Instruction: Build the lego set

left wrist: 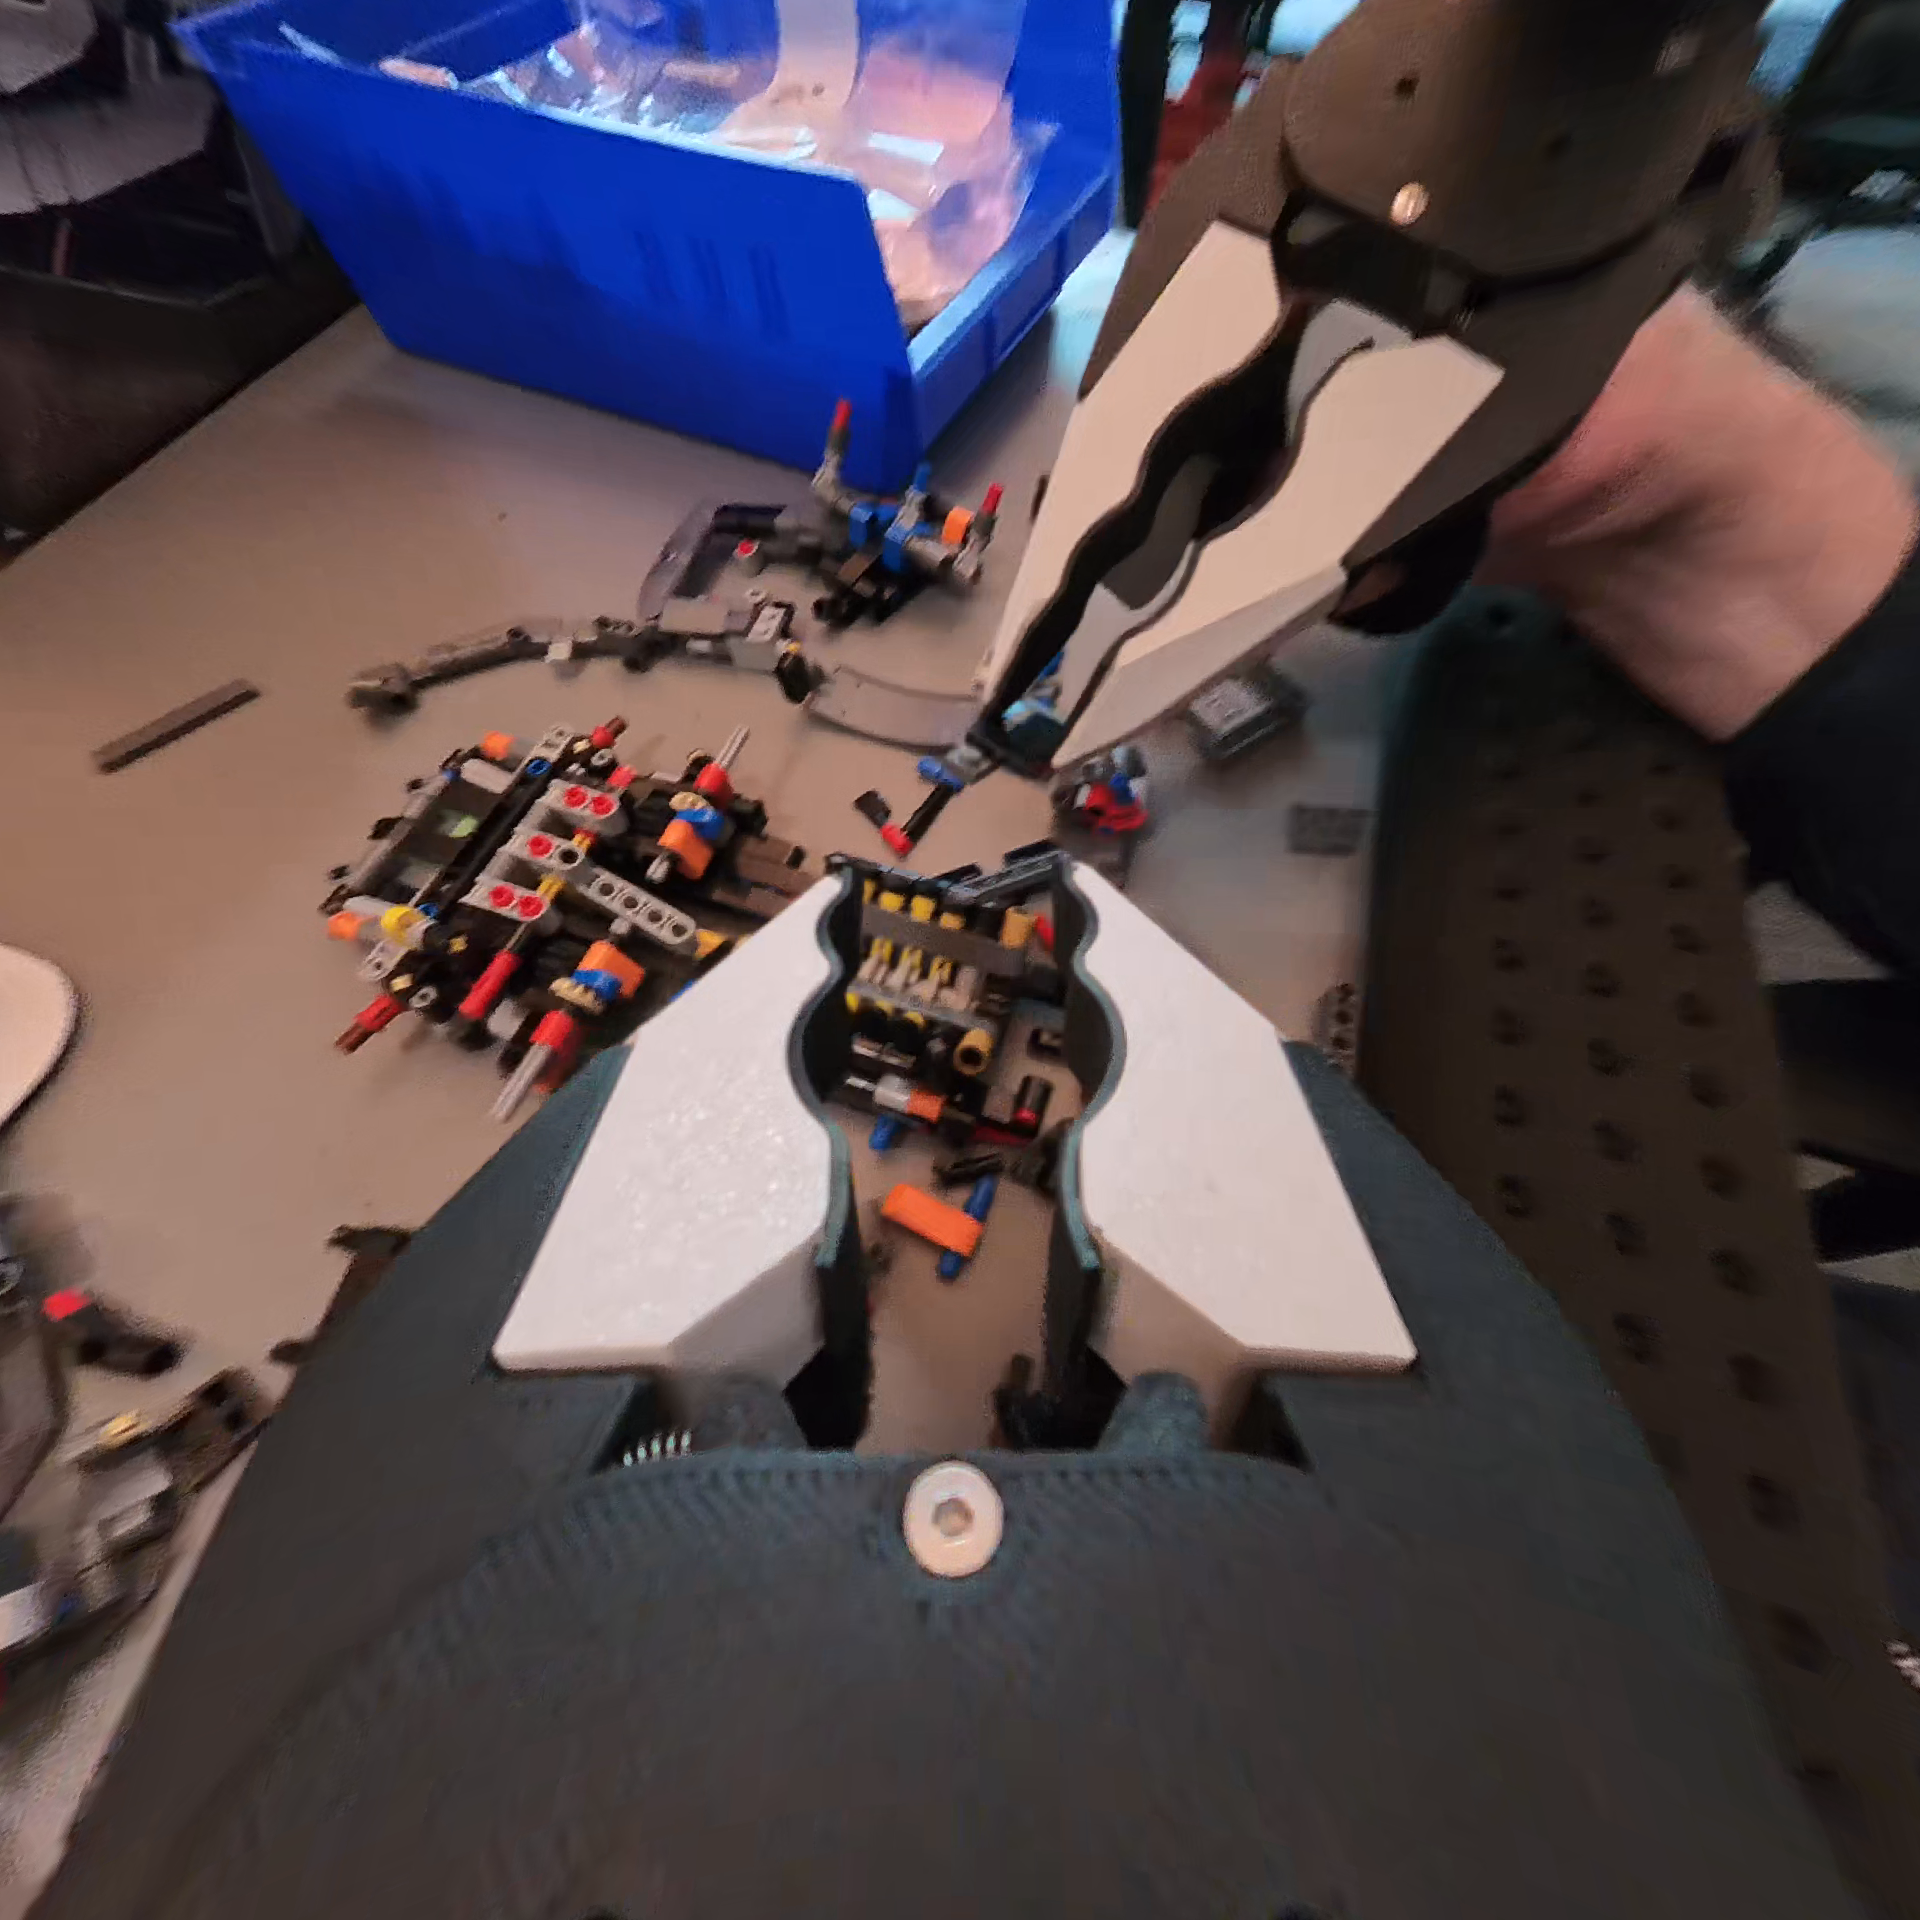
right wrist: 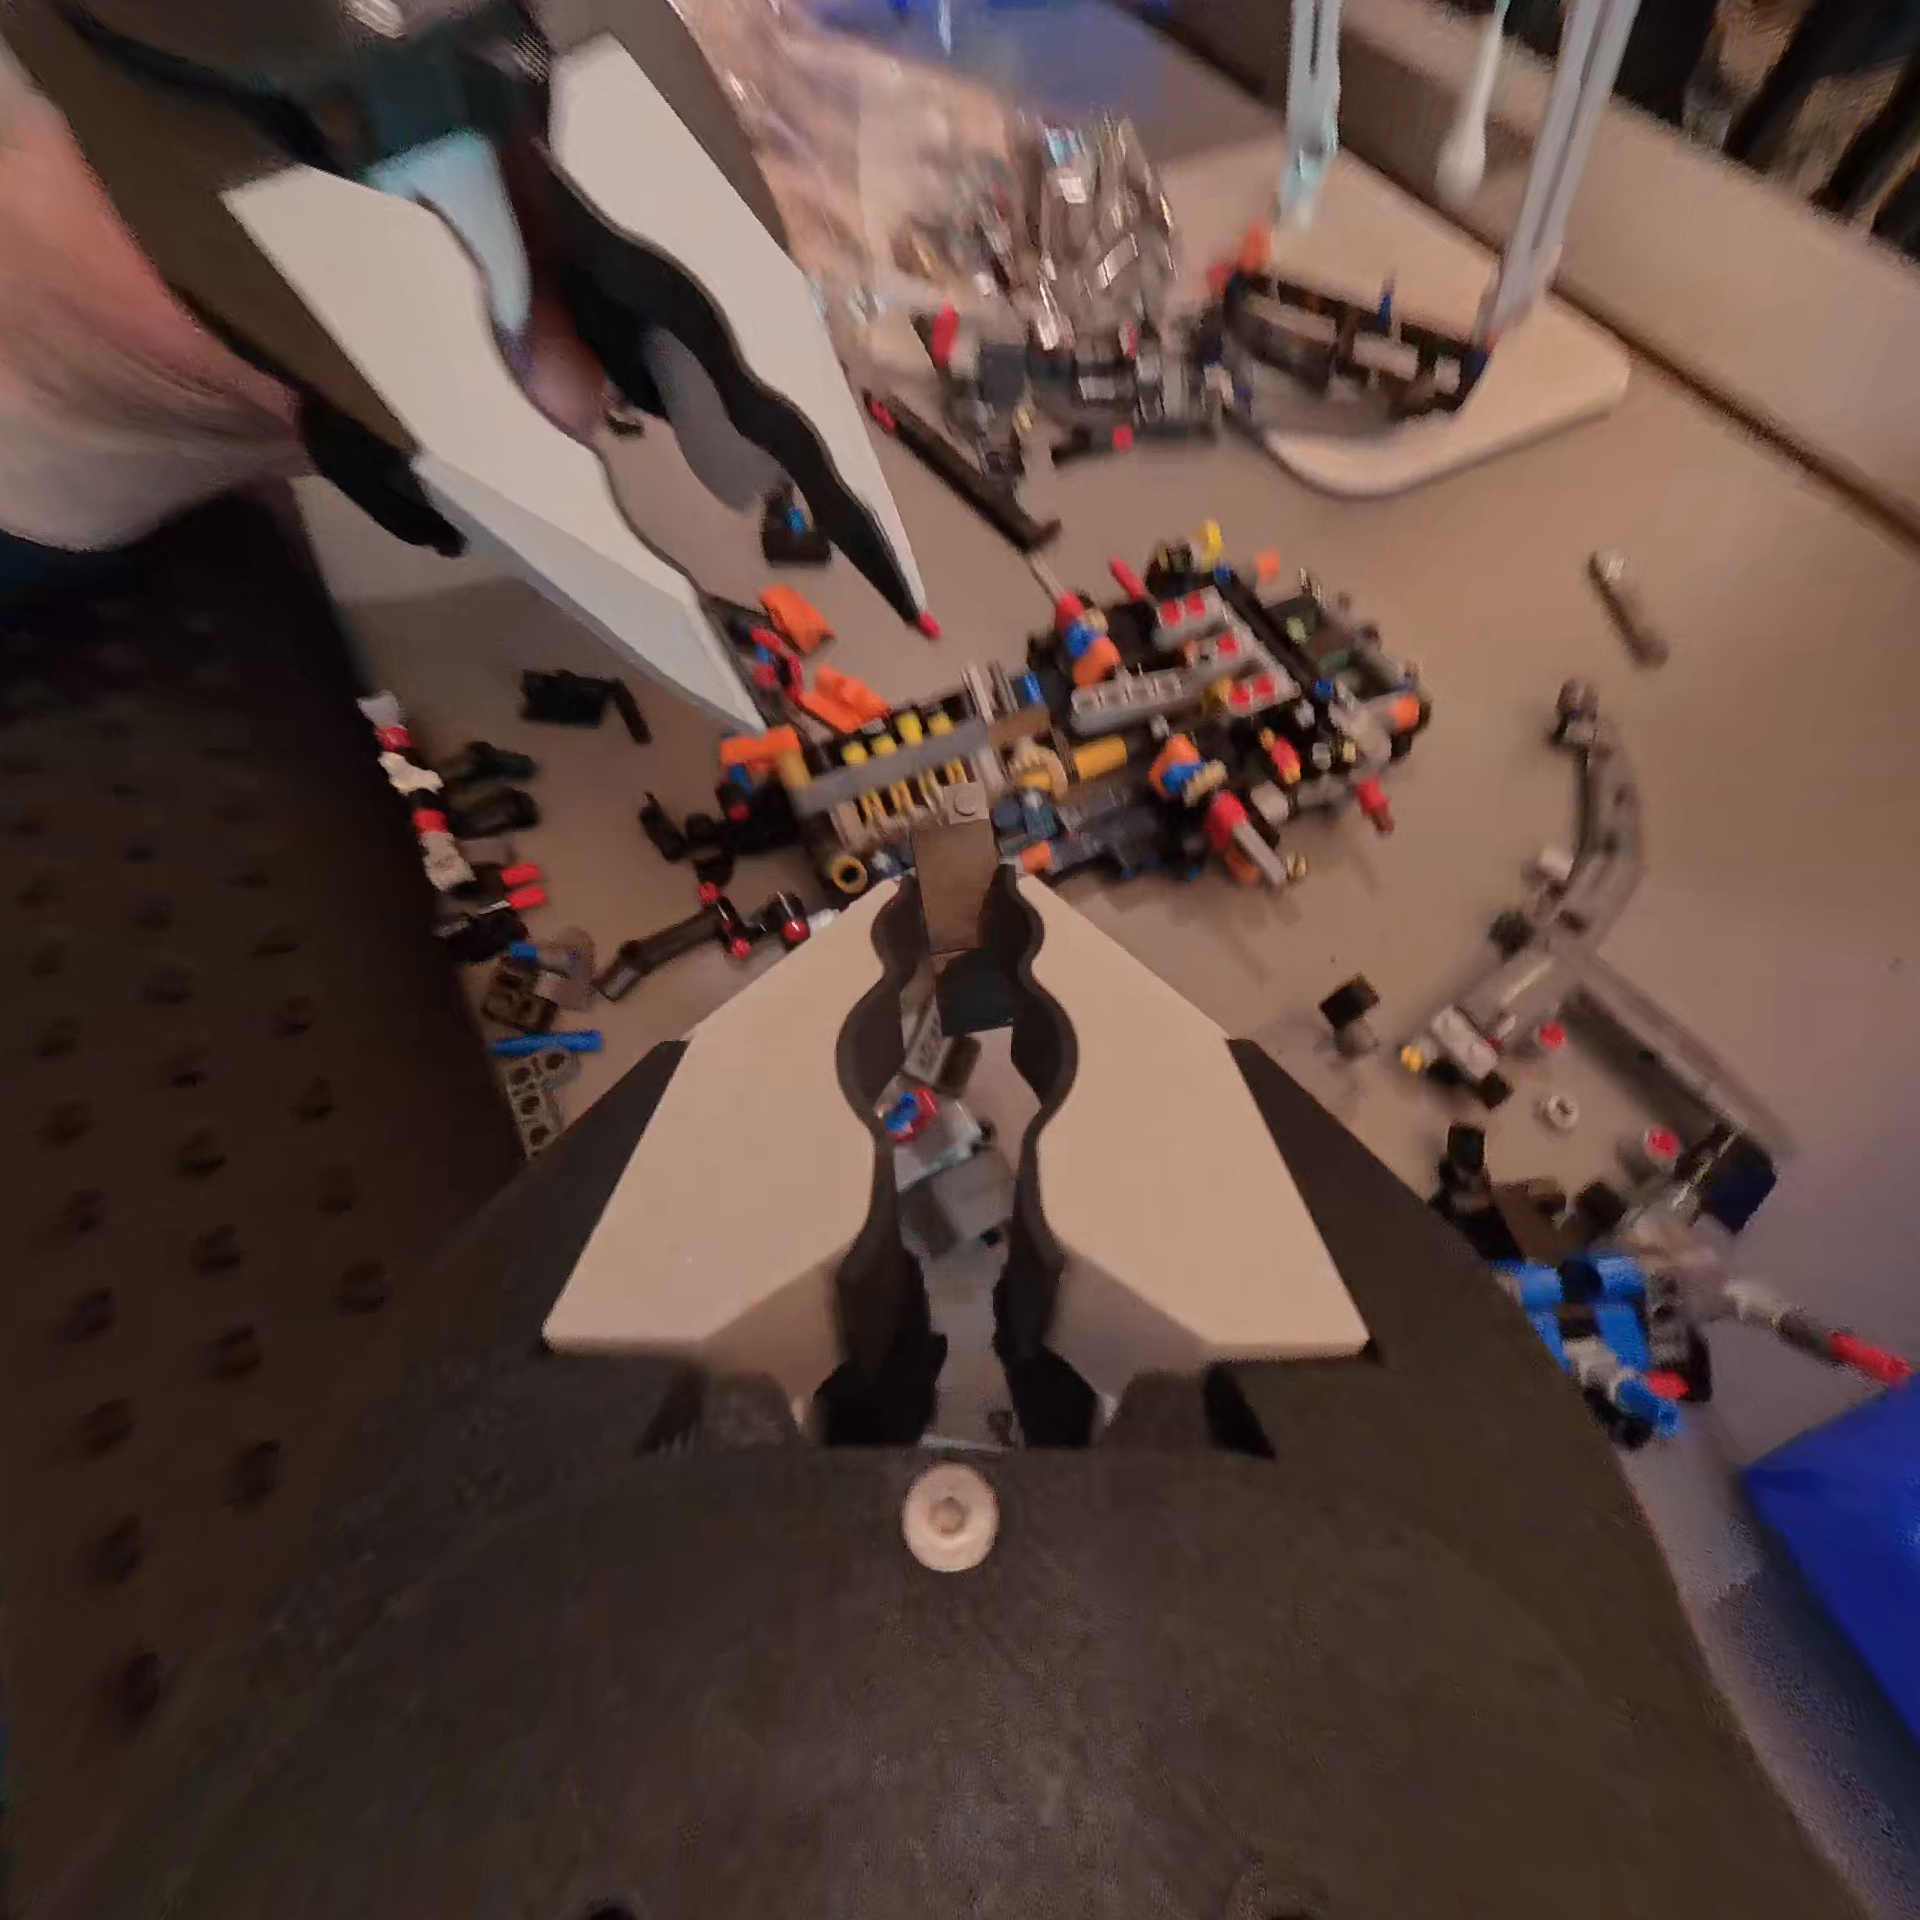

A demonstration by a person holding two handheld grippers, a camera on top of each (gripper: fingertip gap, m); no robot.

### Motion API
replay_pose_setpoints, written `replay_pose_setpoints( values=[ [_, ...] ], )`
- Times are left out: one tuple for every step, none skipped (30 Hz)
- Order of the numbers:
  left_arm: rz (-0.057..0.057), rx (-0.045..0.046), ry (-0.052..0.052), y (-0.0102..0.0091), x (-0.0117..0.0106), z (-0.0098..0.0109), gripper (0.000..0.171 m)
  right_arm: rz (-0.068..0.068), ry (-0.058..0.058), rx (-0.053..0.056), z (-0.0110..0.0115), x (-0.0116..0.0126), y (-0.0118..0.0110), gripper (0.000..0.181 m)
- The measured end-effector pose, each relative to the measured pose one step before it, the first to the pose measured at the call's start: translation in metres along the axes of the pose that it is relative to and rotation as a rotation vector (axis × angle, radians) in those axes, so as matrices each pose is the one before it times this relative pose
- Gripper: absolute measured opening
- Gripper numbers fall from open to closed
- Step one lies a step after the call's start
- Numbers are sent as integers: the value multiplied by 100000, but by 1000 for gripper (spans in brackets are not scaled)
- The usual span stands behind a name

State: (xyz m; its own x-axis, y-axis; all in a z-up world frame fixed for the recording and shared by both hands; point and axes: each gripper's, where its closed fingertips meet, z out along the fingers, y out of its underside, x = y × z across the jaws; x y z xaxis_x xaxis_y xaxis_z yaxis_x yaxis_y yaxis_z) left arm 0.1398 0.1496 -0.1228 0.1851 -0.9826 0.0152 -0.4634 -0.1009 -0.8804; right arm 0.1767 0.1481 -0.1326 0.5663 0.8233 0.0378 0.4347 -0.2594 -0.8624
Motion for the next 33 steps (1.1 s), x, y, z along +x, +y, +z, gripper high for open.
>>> replay_pose_setpoints(
  values=[
    [-2401, 2996, 3162, -451, 339, -175, 30, -3825, -523, 2734, -136, -458, -598, 12],
    [-2491, 3028, 2614, -459, 244, -209, 27, -4269, -72, 1307, -41, -413, -378, 12],
    [-2877, 2639, 2346, -351, 170, -174, 23, -4828, 638, 739, -6, -345, -279, 12],
    [-3292, 1796, 3195, -187, 247, -94, 21, -4935, 1093, 1417, -36, -300, -382, 12],
    [-3472, 614, 3643, 18, 320, 36, 21, -4557, 522, 2207, -96, -363, -501, 12],
    [-2762, 64, 2539, 77, 189, 83, 21, -3785, 529, 2302, -128, -285, -522, 12],
    [-1484, 213, 2790, 34, 331, 91, 18, -3062, 703, 2009, -164, -183, -463, 12],
    [-1166, 289, 3808, 4, 536, 85, 16, -2442, -142, 2039, -149, -242, -411, 11],
    [-1855, 816, 4226, -92, 564, 69, 17, -1839, -369, 1590, -84, -222, -299, 11],
    [-2200, 1279, 2609, -161, 294, 38, 18, -1566, 30, 218, -4, -131, -74, 11],
    [-1752, 1743, 2553, -241, 279, -12, 18, -1621, 134, -756, 59, -115, 84, 12],
    [-1620, 1625, 3002, -246, 375, -31, 17, -1743, -215, -639, 94, -195, 57, 12],
    [-1538, 1038, 1451, -144, 122, -44, 17, -1901, 296, -558, 80, -133, 27, 12],
    [-1368, 240, 237, 31, -106, -44, 14, -2011, 1255, -819, 30, 17, 47, 11],
    [-1307, -411, 306, 141, -113, -22, 11, -1519, 497, -247, -1, -67, -26, 11],
    [-1465, -121, 510, 51, -39, -23, 10, -487, -187, 178, -6, -97, -48, 11],
    [-409, 209, -92, -9, -68, -6, 9, -234, 331, -228, -7, 18, 40, 11],
    [3, -301, 23, 44, 11, -10, 9, -455, 546, -126, -20, 48, -10, 11],
    [23, -94, -77, -3, 11, -31, 8, -499, 250, -6, -27, -7, -17, 11],
    [101, 145, -911, -35, -112, -66, 6, -98, 401, 231, -1, 39, -38, 11],
    [89, -62, -1155, 9, -131, -24, 4, -222, 923, 88, 1, 100, -23, 11],
    [86, 32, -181, -5, 8, 35, 4, -957, 1077, -219, -17, 89, -6, 12],
    [571, 101, -1251, -59, -132, 28, 4, -1128, 764, -459, 29, 23, 27, 12],
    [885, -274, -1833, 14, -186, 48, 4, -749, 949, -827, 86, 66, 102, 12],
    [956, -1133, -388, 136, 55, 135, 3, -788, 426, -1179, 129, -16, 137, 12],
    [731, -918, -63, 108, 112, 162, 2, -866, -371, -1113, 149, -153, 97, 15],
    [443, -407, -1983, 46, -188, 145, 2, -829, 182, -1065, 146, -84, 33, 19],
    [427, 190, -1940, -58, -199, 74, 2, -1059, 1106, -1778, 148, 41, 138, 20],
    [693, -914, -1106, 88, -112, 36, 2, -979, 748, -2066, 139, 10, 221, 15],
    [268, -416, -522, 59, -82, -19, 2, 78, 302, -955, 124, -6, 92, 15],
    [-720, 386, 457, -15, 16, -10, 2, 759, -92, -446, 63, -15, 20, 15],
    [-891, 872, 986, -115, 98, -29, 2, 513, 218, -101, -61, 32, -64, 15],
    [289, 997, -146, -180, 14, -81, 2, 760, 377, 392, -113, 103, -105, 14]
  ],
)
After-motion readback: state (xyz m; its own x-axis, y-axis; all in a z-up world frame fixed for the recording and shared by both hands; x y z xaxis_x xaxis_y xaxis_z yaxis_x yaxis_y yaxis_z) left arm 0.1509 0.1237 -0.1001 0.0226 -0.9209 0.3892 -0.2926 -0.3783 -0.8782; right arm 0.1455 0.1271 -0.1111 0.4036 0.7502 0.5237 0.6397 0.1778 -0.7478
